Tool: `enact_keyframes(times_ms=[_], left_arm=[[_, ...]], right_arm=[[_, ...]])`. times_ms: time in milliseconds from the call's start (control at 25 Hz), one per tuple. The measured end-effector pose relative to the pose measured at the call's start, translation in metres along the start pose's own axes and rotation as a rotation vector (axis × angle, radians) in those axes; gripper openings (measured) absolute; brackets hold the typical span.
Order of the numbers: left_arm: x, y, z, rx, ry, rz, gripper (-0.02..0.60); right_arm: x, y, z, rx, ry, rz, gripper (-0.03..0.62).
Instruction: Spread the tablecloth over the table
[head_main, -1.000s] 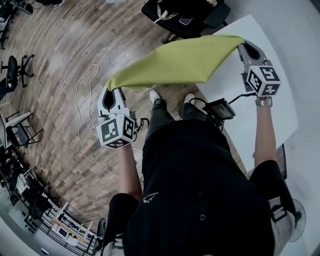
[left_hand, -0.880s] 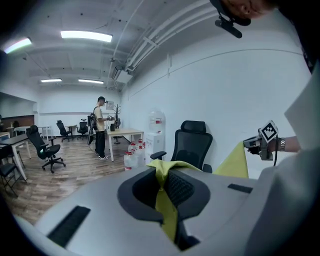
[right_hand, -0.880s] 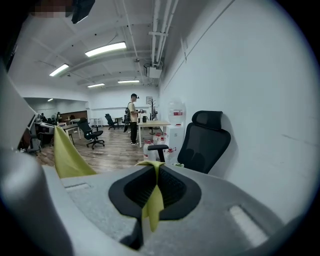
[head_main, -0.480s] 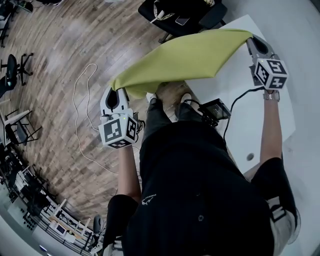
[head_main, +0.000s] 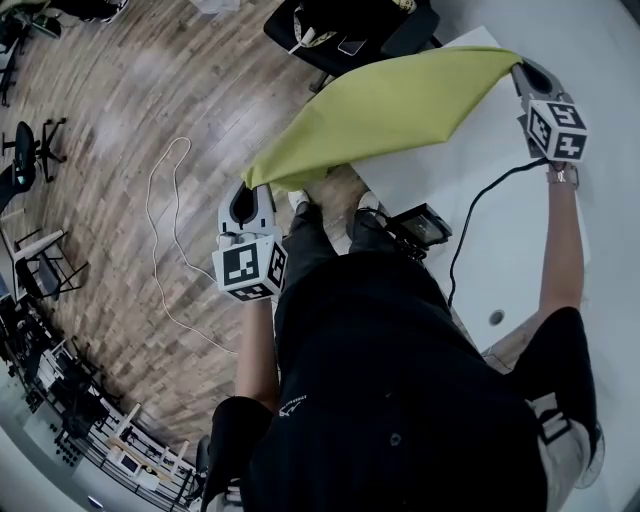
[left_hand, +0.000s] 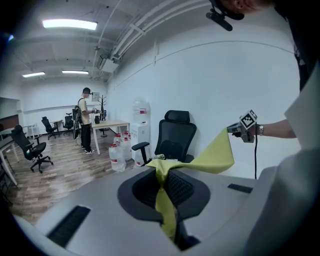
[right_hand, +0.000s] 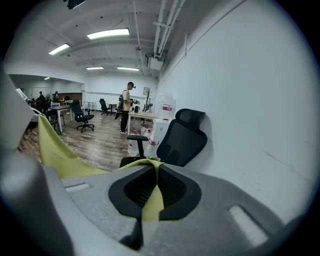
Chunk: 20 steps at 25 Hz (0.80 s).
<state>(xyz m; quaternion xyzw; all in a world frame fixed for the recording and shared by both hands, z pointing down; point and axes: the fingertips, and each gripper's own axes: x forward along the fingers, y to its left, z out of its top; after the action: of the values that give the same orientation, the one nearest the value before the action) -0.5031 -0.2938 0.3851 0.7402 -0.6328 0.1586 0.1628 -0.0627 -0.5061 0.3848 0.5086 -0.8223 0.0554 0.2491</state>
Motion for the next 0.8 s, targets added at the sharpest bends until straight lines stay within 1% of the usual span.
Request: enact_keyframes(times_ms=[360,560,800], left_arm=[[0.017,-0.042,-0.006,0.028,0.050,-0.075,0.008],[0.021,-0.059,-0.013,0.036,0.074,-0.099,0.008],[0.020,-0.076,-0.025,0.044,0.096,-0.139,0.008]], right_arm=[[-0.003,-0.081,-0.003,-0.049,0.032,-0.071,0.009],[-0.001,-0.111,-0.004,-0.083,0.045,-0.098,0.009],[-0.004,-0.144,0.005,-0.136,0.061,-0.155,0.009]])
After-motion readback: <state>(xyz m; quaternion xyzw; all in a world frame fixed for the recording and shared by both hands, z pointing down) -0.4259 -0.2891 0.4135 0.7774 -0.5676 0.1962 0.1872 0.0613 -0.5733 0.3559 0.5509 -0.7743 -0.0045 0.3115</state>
